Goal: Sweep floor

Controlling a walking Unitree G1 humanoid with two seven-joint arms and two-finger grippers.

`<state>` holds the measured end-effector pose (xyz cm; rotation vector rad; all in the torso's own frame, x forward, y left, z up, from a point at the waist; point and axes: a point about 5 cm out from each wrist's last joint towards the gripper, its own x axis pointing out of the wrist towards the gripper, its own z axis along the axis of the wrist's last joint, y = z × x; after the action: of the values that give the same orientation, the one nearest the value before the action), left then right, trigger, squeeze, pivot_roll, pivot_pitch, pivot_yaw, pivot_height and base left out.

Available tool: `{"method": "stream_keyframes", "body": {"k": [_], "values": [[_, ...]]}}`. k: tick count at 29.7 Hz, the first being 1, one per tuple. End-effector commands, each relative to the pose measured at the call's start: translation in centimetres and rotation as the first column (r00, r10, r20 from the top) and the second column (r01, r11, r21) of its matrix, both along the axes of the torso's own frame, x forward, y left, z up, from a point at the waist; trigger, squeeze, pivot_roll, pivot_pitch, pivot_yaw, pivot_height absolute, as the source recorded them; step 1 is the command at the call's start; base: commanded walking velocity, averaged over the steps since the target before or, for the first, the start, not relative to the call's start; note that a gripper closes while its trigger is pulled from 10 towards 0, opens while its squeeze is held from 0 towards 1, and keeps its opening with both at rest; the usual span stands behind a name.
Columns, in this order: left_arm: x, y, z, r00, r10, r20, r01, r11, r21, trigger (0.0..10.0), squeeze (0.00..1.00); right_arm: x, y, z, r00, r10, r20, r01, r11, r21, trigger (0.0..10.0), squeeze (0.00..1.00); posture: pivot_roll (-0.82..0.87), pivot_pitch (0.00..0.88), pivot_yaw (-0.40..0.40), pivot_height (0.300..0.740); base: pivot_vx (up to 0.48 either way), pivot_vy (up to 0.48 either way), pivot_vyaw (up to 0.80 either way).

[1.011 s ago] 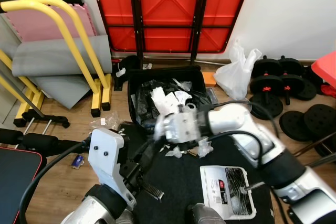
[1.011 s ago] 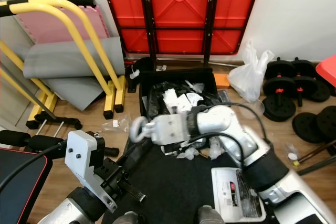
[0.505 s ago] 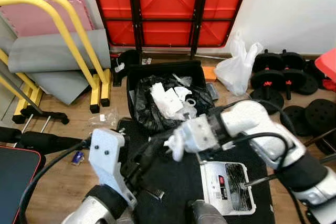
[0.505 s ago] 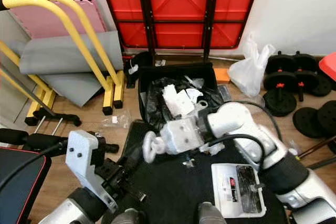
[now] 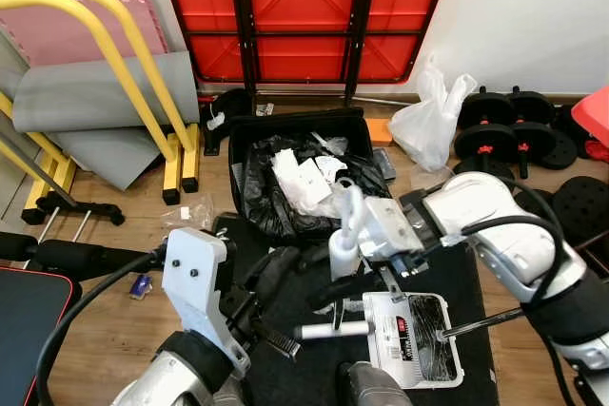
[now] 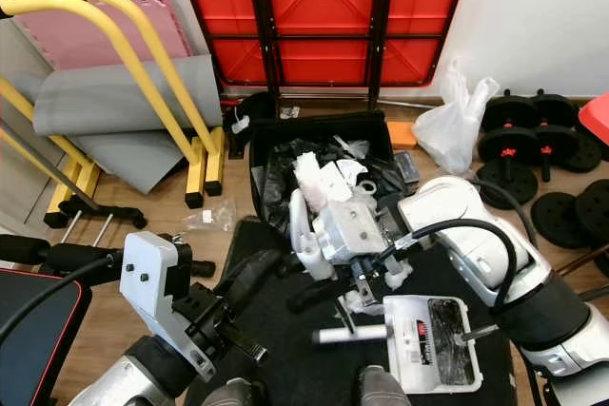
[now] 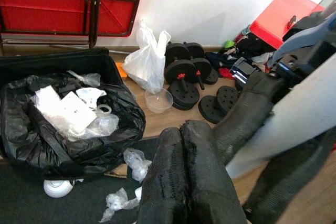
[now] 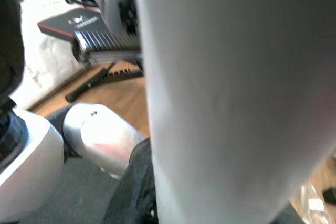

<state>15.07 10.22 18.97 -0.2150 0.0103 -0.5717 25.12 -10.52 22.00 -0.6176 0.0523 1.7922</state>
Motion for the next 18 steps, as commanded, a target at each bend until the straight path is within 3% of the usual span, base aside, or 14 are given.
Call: {"method": "stream_keyframes", "body": {"k": [1,7,12,18], "values": [[-0.1,0.0,-0.5,1.0,-0.006,-0.03,0.006,1.0,0.003,10.0,0.0,-0.3,0.0,1.3,0.999,0.019,0.035,-0.021,0.999,0.037,10.0,0.0,-0.05,0.211,-0.014,0.74,0.0,0.0,0.0],[0.0,0.0,-0.5,0.999,-0.007,-0.031,0.007,1.0,0.002,10.0,0.0,0.0,-0.2,3.0,1.0,-0.003,0.028,0.0,0.994,0.108,10.0,0.0,-0.05,0.204,-0.011,0.74,0.0,0.0,0.0],[0.0,0.0,-0.6,0.999,-0.01,-0.032,0.01,1.0,0.0,10.0,0.0,0.8,-0.3,5.3,0.998,-0.048,0.041,0.037,0.971,0.237,10.0,0.0,-0.06,0.201,-0.009,0.74,0.0,0.0,0.0],[0.1,0.0,-0.6,0.999,-0.011,-0.032,0.011,1.0,-0.003,10.0,0.0,1.5,0.0,5.9,0.991,-0.096,0.088,0.068,0.957,0.283,10.0,0.0,-0.06,0.201,-0.01,0.74,0.0,0.0,0.0]]}}
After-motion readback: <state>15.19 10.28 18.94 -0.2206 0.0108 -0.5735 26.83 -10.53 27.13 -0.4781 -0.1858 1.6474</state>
